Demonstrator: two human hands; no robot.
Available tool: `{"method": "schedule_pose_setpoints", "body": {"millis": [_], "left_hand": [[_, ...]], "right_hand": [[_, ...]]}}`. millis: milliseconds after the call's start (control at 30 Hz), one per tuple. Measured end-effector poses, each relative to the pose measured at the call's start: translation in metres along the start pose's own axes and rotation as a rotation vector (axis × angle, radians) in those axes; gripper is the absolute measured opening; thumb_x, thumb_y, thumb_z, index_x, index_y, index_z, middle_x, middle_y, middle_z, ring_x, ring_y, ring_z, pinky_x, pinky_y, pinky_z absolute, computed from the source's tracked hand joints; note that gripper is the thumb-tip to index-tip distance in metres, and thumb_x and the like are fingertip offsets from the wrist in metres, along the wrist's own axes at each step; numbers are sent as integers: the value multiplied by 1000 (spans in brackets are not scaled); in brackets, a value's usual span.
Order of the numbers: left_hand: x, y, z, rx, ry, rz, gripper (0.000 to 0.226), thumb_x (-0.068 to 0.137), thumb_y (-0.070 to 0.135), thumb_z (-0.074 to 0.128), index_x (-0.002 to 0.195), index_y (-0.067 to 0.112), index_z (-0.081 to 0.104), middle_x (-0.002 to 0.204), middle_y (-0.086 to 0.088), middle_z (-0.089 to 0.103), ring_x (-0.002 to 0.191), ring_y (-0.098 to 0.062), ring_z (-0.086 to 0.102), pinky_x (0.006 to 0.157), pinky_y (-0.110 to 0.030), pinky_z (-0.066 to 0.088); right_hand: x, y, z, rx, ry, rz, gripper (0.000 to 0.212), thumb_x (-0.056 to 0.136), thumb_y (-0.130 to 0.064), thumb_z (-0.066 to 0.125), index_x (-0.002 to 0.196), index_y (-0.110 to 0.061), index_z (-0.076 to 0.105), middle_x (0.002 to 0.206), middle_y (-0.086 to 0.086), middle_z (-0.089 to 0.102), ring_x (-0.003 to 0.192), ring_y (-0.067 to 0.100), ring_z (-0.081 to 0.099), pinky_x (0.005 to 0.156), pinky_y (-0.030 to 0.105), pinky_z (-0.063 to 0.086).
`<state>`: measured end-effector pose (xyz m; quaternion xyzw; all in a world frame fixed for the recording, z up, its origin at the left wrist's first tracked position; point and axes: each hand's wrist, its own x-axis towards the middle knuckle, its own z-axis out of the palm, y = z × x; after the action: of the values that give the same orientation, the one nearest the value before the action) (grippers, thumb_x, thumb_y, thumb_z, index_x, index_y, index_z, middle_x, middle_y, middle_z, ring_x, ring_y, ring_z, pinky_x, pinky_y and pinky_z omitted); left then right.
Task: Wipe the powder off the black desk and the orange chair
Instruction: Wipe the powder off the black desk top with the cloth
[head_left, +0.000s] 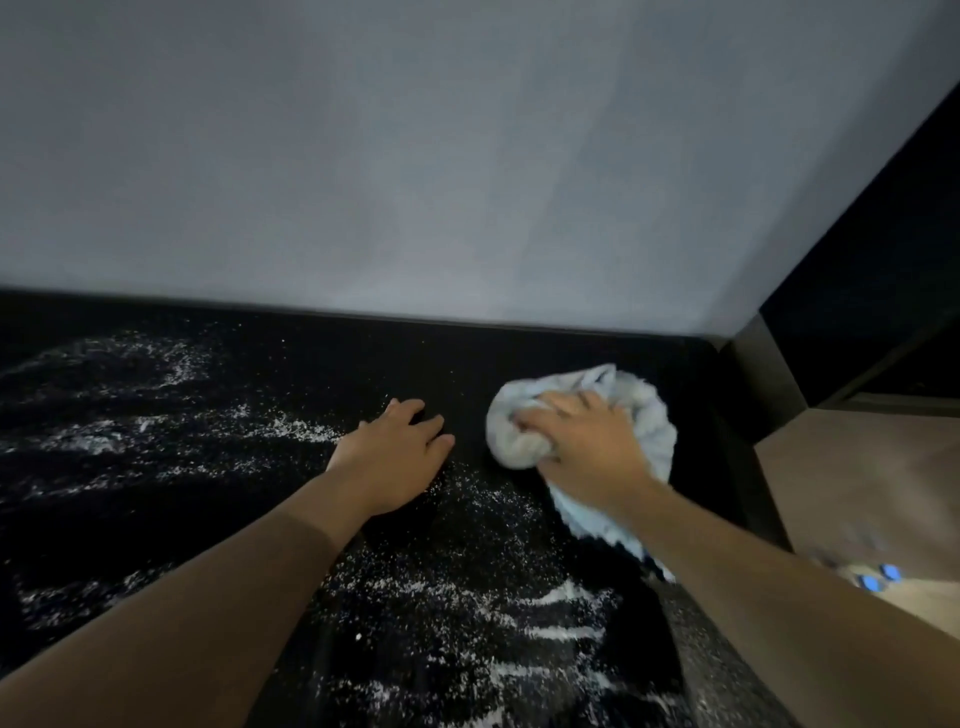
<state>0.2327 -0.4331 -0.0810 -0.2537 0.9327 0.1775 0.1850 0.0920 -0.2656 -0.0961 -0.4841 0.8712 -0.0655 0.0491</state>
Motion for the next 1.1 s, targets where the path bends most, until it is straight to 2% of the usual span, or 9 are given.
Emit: {"method": "schedule_pose_setpoints", "body": {"millis": [167, 267, 333, 433, 600, 700, 800, 933, 1100], "left_hand": [[-14, 10, 9, -6, -26, 3, 52, 101, 45, 18, 149, 26, 20, 159, -1, 3, 146, -24, -3, 116, -47, 6], [-25, 15, 20, 29, -41, 13, 54, 100, 46, 17, 150, 26, 16, 159, -1, 0, 146, -26, -4, 116, -50, 6], [-31, 18, 26, 63, -53, 13, 54, 100, 46, 16, 150, 26, 12, 159, 0, -2, 146, -26, -5, 116, -51, 8], [-41, 25, 34, 101, -68, 14, 55, 100, 46, 16, 151, 25, 9, 159, -1, -5, 146, -27, -7, 115, -53, 8], [-59, 35, 45, 87, -61, 25, 55, 100, 46, 17, 151, 27, 9, 159, 0, -5, 145, -27, -8, 115, -53, 6], [-71, 41, 53, 107, -61, 35, 55, 100, 47, 17, 151, 27, 9, 159, 1, -6, 145, -27, -8, 115, -53, 5], [-78, 47, 59, 96, -72, 29, 56, 99, 48, 16, 151, 27, 8, 159, 2, -7, 145, -27, -10, 115, -53, 5], [-78, 47, 59, 82, -75, 30, 54, 100, 46, 17, 151, 28, 9, 159, 3, -5, 145, -26, -9, 115, -53, 5], [-76, 45, 55, 42, -105, 37, 52, 101, 43, 19, 150, 29, 11, 159, 4, -4, 145, -25, -10, 115, -52, 5]], "right_hand": [[-65, -6, -16, 357, -144, -312, 50, 71, -21, 54, 118, -35, 61, 123, -11, 61, 112, 9, 51, 95, 29, 32], [-37, 26, -29, 338, 54, -35, 58, 76, -17, 60, 131, -33, 50, 132, -5, 54, 117, 22, 50, 92, 36, 41], [-23, 33, -28, 171, -17, 166, 59, 81, -25, 55, 137, -38, 37, 143, -8, 41, 125, 26, 40, 98, 47, 38], [-42, 18, -8, 28, -79, 138, 56, 85, -32, 49, 138, -43, 33, 148, -14, 32, 132, 24, 30, 103, 52, 30], [-120, -5, -5, 302, -121, -217, 51, 75, -29, 54, 125, -36, 56, 128, -17, 55, 115, 11, 46, 100, 30, 32], [-128, 2, -20, 474, -73, -182, 53, 67, -23, 52, 119, -26, 60, 115, -16, 58, 101, -2, 49, 87, 14, 35], [-99, 42, -34, 372, 153, 179, 51, 73, -25, 61, 122, -18, 54, 131, 4, 43, 110, 24, 51, 85, 27, 35], [-80, 59, -17, 120, -140, 424, 70, 72, -63, 60, 134, -44, 32, 157, -4, -1, 140, 33, 13, 108, 52, 20], [-119, 36, -2, -7, -83, 237, 55, 80, -54, 53, 132, -48, 37, 153, -1, 27, 133, 31, 31, 103, 53, 26]]}}
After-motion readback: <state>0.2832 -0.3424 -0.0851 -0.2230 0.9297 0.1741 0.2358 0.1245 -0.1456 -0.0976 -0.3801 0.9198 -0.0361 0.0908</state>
